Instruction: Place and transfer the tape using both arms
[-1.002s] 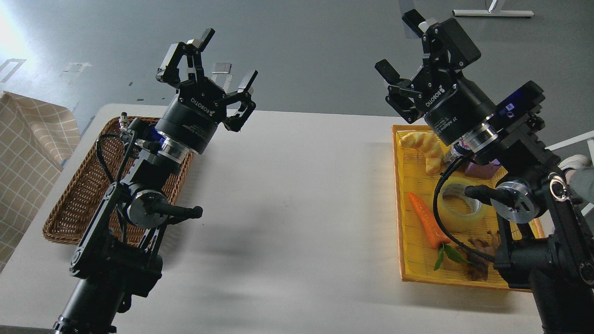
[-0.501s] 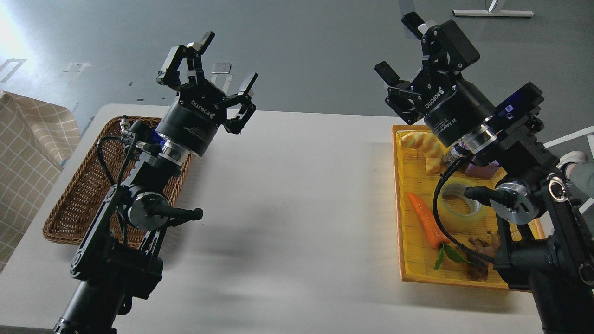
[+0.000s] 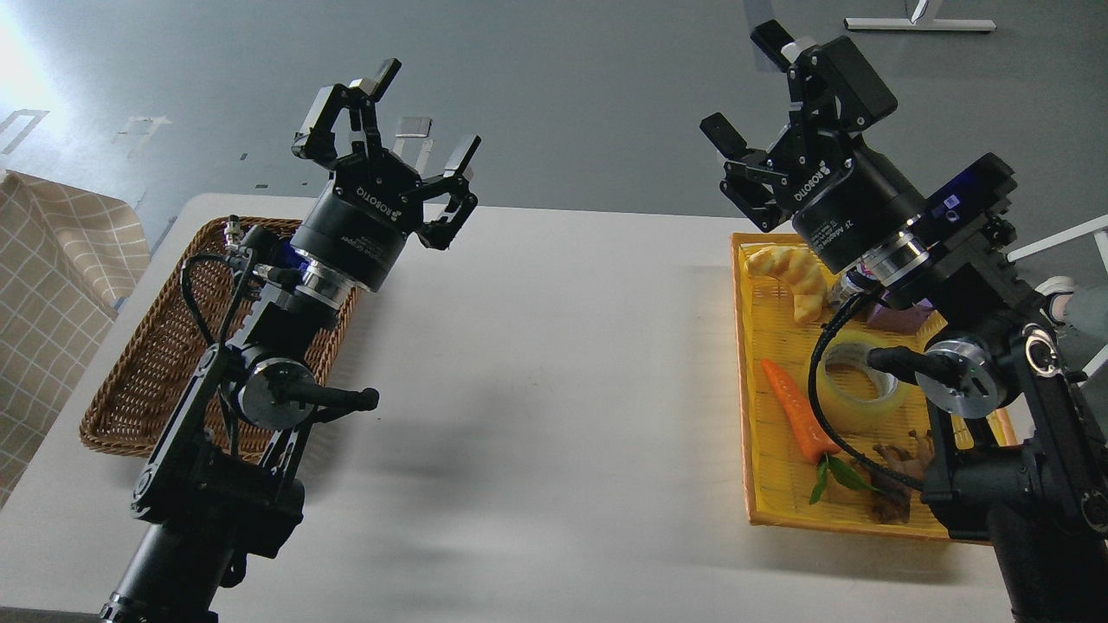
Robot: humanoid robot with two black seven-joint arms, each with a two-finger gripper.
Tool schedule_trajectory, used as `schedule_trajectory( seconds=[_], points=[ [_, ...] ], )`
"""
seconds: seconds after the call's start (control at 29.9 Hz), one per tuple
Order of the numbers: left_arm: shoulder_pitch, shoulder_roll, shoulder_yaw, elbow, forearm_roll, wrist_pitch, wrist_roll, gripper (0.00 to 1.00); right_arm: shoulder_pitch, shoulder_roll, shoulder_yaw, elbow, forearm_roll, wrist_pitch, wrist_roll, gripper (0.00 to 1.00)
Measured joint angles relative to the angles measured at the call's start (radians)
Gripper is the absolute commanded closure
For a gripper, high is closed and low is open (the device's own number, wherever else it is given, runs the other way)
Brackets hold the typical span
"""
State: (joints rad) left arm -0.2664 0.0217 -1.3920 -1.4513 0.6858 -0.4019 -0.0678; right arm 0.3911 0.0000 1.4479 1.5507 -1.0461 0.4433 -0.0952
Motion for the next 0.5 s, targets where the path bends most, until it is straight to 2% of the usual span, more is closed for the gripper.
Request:
schedule_trajectory(
  seconds=[0.3,0.5],
  points=[
    [-0.006,0.0,0.001,0.0,0.0,0.0,0.001,0.02,0.02,-0.004,0.002,0.01,-0.015,0.0,0.002,0.0],
    [-0.001,0.001,0.001,0.0,0.0,0.0,0.002,0.02,0.024,-0.143,0.002,0.025,-0.029,-0.009,0.002,0.0]
  ],
)
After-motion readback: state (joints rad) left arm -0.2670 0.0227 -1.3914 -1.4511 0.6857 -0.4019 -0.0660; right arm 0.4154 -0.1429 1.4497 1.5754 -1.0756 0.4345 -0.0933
